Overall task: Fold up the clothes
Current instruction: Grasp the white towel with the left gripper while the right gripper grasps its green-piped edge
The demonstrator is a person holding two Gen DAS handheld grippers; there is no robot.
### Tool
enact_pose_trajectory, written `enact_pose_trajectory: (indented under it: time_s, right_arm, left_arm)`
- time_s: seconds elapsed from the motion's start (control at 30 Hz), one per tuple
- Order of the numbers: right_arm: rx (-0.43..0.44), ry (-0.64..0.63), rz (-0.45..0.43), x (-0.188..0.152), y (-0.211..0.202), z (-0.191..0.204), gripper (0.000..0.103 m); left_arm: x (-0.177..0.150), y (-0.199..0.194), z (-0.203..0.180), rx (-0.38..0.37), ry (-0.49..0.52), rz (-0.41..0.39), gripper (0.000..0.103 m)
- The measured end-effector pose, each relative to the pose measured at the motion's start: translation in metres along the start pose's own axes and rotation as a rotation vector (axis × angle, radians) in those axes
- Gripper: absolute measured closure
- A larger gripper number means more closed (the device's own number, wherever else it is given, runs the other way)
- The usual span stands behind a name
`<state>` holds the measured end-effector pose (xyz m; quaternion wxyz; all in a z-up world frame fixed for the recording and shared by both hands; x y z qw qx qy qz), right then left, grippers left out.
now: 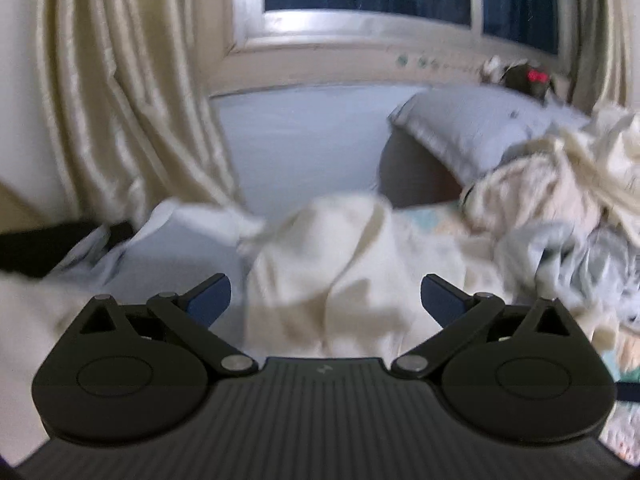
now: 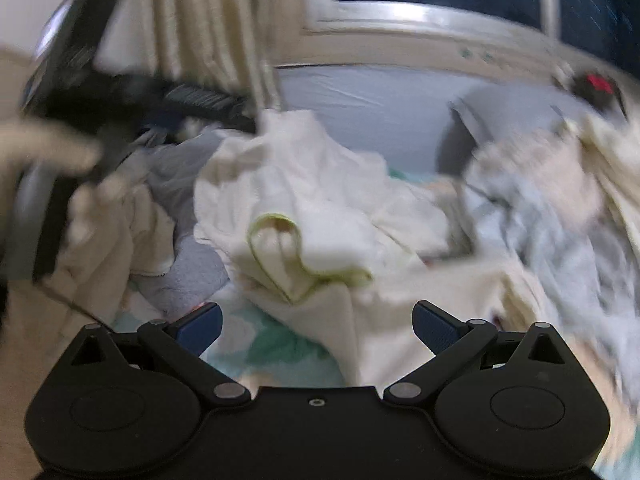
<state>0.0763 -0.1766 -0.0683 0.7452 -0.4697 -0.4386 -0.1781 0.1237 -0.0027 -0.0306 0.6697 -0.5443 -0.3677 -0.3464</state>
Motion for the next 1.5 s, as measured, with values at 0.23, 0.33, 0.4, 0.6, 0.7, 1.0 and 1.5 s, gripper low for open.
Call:
enact_pose_trajectory:
  time_s: [0.23, 0.33, 0.4, 0.6, 0.7, 1.0, 1.5]
  right_arm:
    - [-0.028, -0.231, 0.017, 0.015, 0.05, -0.001, 0.0]
    - [-0.005, -0.23, 0.021, 0.016, 0.064, -0.008, 0.0]
    - [-0.001, -0.245, 0.041, 0.021, 0.081, -0.012, 0.001]
    - [-0.011, -0.207, 0.119, 0.03, 0.126, -0.041, 0.001]
    - [0.092, -0.042, 0.116, 0.024, 0.135, -0.062, 0.001]
    - [0.236, 0.191, 0.047, 0.023, 0.102, -0.058, 0.058]
    - [0.324, 0.414, -0.173, -0.017, -0.047, -0.026, 0.066]
  left_arm:
    - [0.0, 0.096, -0.027, 0.133, 0.149, 0.197, 0.0]
    - [-0.024, 0.125, -0.033, 0.205, 0.192, 0.293, 0.0]
    - [-0.035, 0.133, -0.039, 0.245, 0.24, 0.256, 0.0]
    - [-0.035, 0.134, -0.038, 0.224, 0.232, 0.221, 0.001]
    - [-0.036, 0.132, -0.039, 0.18, 0.244, 0.181, 0.022]
    - [-0.028, 0.105, -0.037, -0.073, 0.17, 0.105, 0.062]
    - [-0.013, -0.018, -0.058, -0.582, 0.143, -0.054, 0.066]
Point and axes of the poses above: each gripper's, at about its wrist camera, not at the fingertips, and y roughly the way its jaws point, z to its left, x to its top, the point moved 7 cm from there along y, roughly the way its jaws point, and after that the axes turned 14 degrees about x, right-handed, at the moved point
